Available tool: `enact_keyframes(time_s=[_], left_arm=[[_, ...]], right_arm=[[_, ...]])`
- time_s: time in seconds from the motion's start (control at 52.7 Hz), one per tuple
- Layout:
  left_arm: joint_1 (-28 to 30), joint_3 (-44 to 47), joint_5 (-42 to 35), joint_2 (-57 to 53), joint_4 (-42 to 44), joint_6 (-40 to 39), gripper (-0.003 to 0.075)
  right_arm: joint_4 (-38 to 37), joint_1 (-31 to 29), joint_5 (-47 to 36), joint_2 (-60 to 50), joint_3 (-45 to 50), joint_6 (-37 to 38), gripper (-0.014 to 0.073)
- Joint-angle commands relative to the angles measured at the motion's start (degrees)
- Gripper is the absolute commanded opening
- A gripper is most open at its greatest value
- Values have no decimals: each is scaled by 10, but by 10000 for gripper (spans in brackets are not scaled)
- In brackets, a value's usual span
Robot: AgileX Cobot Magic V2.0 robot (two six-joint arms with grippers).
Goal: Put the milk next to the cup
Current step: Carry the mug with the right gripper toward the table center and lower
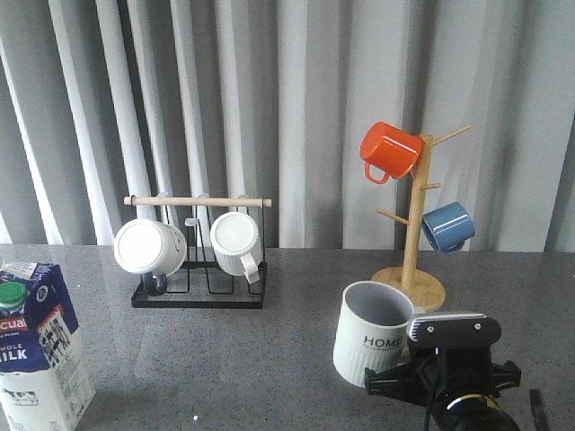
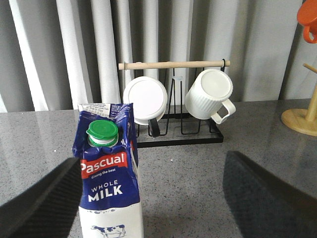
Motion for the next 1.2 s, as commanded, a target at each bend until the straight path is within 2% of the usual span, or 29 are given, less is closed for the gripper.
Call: enact_keyframes(time_s=[0.0,0.55,0.759,1.025,1.177], left_arm=[[-3,-22,-36,1,-3,0,555],[-3,-22,-35,1,-3,-1,555],[-3,-22,-34,1,-3,-1,555],[-3,-22,-31,1,-3,-1,555],[-3,-22,-27,1,-3,-1,555]], right_arm=[[36,16,-71,-2,-18,-36,-3],[35,24,-34,49,-50,-37,-3],[-3,24,-23,63,-50,-39,-3],[-21,24,-15,71,-50,-40,1],[-22,24,-19,61,-50,-39,30]])
